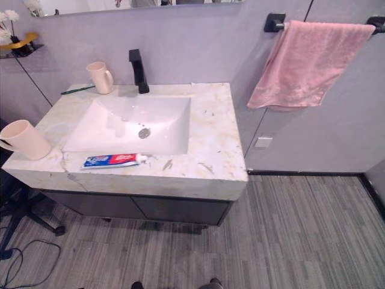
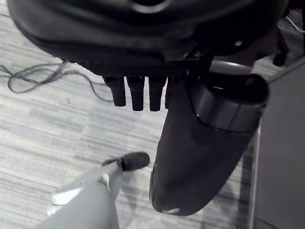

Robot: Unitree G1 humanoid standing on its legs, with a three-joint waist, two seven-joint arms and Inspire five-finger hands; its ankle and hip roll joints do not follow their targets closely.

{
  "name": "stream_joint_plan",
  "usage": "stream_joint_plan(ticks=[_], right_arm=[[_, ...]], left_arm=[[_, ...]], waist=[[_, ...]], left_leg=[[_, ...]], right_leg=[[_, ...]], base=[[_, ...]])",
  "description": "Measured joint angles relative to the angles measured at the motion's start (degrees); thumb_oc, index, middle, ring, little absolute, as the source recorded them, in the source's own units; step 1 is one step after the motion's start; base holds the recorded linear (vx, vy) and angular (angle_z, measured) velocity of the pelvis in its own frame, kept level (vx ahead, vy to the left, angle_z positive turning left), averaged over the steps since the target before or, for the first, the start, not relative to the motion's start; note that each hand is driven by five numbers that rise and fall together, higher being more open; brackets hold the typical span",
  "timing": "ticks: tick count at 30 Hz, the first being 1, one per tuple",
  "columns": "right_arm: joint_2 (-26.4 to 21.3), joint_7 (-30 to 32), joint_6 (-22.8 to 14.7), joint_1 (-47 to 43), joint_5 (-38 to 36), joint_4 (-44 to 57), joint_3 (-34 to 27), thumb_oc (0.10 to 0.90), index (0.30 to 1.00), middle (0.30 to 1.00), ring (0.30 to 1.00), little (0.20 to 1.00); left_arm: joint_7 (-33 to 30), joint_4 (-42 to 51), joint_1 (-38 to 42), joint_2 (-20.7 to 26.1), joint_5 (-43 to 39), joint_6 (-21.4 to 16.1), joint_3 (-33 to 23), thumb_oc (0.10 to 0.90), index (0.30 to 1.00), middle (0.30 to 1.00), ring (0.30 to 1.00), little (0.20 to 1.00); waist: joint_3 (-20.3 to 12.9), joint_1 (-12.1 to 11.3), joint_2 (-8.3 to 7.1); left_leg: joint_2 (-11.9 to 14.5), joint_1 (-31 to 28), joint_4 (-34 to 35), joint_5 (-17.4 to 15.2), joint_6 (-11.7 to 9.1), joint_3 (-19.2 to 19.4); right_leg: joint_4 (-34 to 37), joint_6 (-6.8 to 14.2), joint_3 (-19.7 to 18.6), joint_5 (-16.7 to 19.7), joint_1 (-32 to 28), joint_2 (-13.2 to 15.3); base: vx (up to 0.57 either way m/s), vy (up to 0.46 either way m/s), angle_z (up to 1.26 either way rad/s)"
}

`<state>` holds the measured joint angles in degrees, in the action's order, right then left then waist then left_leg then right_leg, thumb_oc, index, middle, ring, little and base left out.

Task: Organize the bathroom.

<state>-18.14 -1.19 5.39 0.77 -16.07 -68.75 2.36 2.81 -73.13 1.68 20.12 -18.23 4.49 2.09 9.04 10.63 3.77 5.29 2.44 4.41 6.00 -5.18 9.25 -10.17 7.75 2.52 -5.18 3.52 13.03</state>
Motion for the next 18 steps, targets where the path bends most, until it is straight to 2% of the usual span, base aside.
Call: stream_joint_plan(ticks=[1, 4, 6, 9, 10, 11, 12, 13, 15, 16, 17, 18], right_arm=[[0.2, 0.1, -0.2, 0.1, 0.0, 0.1, -1.1, 0.800, 0.900, 0.900, 0.900, 0.900], [0.1, 0.2, -0.2, 0.6, 0.1, -0.1, -1.2, 0.800, 0.900, 0.900, 0.900, 0.900], [0.2, 0.2, -0.1, 0.8, 0.2, -0.3, -1.2, 0.800, 0.900, 0.900, 0.900, 0.900], [0.3, -0.1, -0.9, 0.7, 3.1, 0.0, -3.1, 0.800, 0.900, 0.900, 0.900, 0.900], [0.3, -0.3, -1.1, 0.5, 4.3, 0.4, -3.3, 0.800, 0.900, 0.900, 0.900, 0.900], [0.4, -0.9, -1.0, 0.6, 4.3, 0.6, -3.0, 0.800, 0.900, 0.900, 0.900, 0.900], [0.8, -1.2, -1.0, 1.1, 4.0, 0.2, -2.1, 0.800, 0.900, 0.900, 0.900, 0.900], [1.4, -1.3, -1.0, 1.7, 3.9, -0.5, -1.5, 0.800, 0.900, 0.900, 0.900, 0.900], [3.7, -1.6, 0.0, 3.6, 2.6, -2.5, -1.3, 0.800, 0.900, 0.900, 0.900, 0.900], [3.9, -1.5, 0.2, 4.2, 1.7, -3.1, -1.4, 0.800, 0.900, 0.900, 0.900, 0.900], [3.3, -1.1, 0.7, 4.4, 1.3, -3.8, -1.5, 0.800, 0.900, 0.900, 0.900, 0.900], [2.9, -0.9, 0.8, 3.9, 1.1, -3.6, -1.4, 0.800, 0.900, 0.900, 0.900, 0.900]], left_arm=[[-0.7, 0.2, 0.0, 0.2, 0.0, 0.5, -0.5, 0.800, 0.900, 0.900, 0.900, 0.900], [-1.3, 0.6, -0.1, 0.3, 0.0, 0.6, -0.8, 0.800, 0.900, 0.900, 0.900, 0.900], [-1.1, 0.5, -0.7, -0.1, -0.1, 1.2, -1.3, 0.800, 0.900, 0.900, 0.900, 0.900], [-1.1, 0.1, -1.9, -1.0, 0.1, 2.0, -3.1, 0.800, 0.900, 0.900, 0.900, 0.900], [-1.2, 0.0, -2.6, -1.4, 0.5, 2.3, -3.7, 0.800, 0.900, 0.900, 0.900, 0.900], [-1.5, 0.1, -3.4, -1.3, 0.9, 2.7, -3.7, 0.800, 0.900, 0.900, 0.900, 0.900], [-2.3, 0.2, -3.4, -0.9, 0.8, 3.0, -3.6, 0.800, 0.900, 0.900, 0.900, 0.900], [-2.9, 0.3, -3.4, -0.3, 0.8, 3.1, -3.6, 0.800, 0.900, 0.900, 0.900, 0.900], [-4.9, 1.8, -3.1, 1.7, 0.0, 2.7, -2.9, 0.800, 0.900, 0.900, 0.900, 0.900], [-5.6, 1.7, -2.0, 1.7, -0.6, 2.6, -2.7, 0.800, 0.900, 0.900, 0.900, 0.900], [-6.0, 2.0, -1.0, 0.2, -3.1, 2.9, -2.6, 0.800, 0.900, 0.900, 0.900, 0.900], [-6.1, 3.0, -1.2, -0.4, -4.2, 3.1, -2.8, 0.800, 0.900, 0.900, 0.900, 0.900]], waist=[[0.2, -0.2, -0.27], [0.5, -1.4, -0.80], [0.8, -2.2, -1.65], [1.2, -2.7, -2.55], [1.0, -3.0, -1.95], [1.1, -3.0, -1.93], [0.6, -2.3, -2.23], [0.2, -2.4, -2.53], [-1.4, -2.9, -6.61], [-1.6, -2.6, -7.60], [-1.4, -2.8, -7.04], [-0.7, -3.6, -5.89]], left_leg=[[-1.1, 0.0, -0.5, -0.3, 0.5, 0.2], [-1.8, 0.0, -1.1, -1.7, 1.1, 0.7], [-1.9, -1.2, -0.8, -2.1, 1.2, 1.9], [-1.5, -3.0, 0.7, -2.2, 1.4, 4.9], [0.1, -3.5, 0.8, -2.4, 1.6, 6.0], [0.9, -3.9, 0.8, -2.4, 1.9, 6.3], [1.7, -3.5, 0.8, -2.4, 1.9, 5.0], [2.4, -2.9, 0.8, -2.4, 1.9, 4.1], [1.4, -0.6, 0.5, -2.2, 1.7, 2.1], [0.3, 0.3, 0.0, -2.1, 1.5, 1.0], [0.0, 1.2, -0.9, -2.3, 1.4, -0.8], [0.4, 2.0, -2.8, -1.0, 1.3, -1.2]], right_leg=[[1.8, 1.1, 0.0, 1.4, -0.9, 1.1], [3.7, 1.7, 0.3, 3.8, -1.7, 1.4], [3.1, 1.2, -0.1, 4.5, -1.6, 1.6], [-2.0, 0.7, 0.9, 6.1, 2.0, 0.4], [-5.6, 0.1, 2.4, 7.4, 4.5, -0.4], [-8.2, 0.8, 2.6, 8.3, 6.1, -0.9], [-7.8, 3.9, 2.0, 5.2, 6.5, -3.5], [-7.2, 4.2, 2.0, 3.2, 6.7, -5.4], [-7.0, -0.1, 5.2, -0.5, 7.5, -9.7], [-4.8, -5.0, 4.4, -1.9, 6.9, -10.2], [-3.7, -5.8, 5.0, -0.9, 7.1, -10.5], [-3.7, -6.2, 4.8, -1.2, 6.7, -11.2]], base=[[0.09, 0.125, -0.06], [0.12, 0.201, -0.09], [0.11, 0.210, -0.30], [0.06, 0.152, -0.55], [0.11, 0.021, -0.66], [0.11, -0.033, -0.46], [0.10, -0.059, -0.04], [0.04, -0.065, 0.33], [0.03, -0.052, 0.49], [0.05, -0.026, 0.58], [0.05, -0.023, 0.34], [0.08, -0.050, 0.17]])
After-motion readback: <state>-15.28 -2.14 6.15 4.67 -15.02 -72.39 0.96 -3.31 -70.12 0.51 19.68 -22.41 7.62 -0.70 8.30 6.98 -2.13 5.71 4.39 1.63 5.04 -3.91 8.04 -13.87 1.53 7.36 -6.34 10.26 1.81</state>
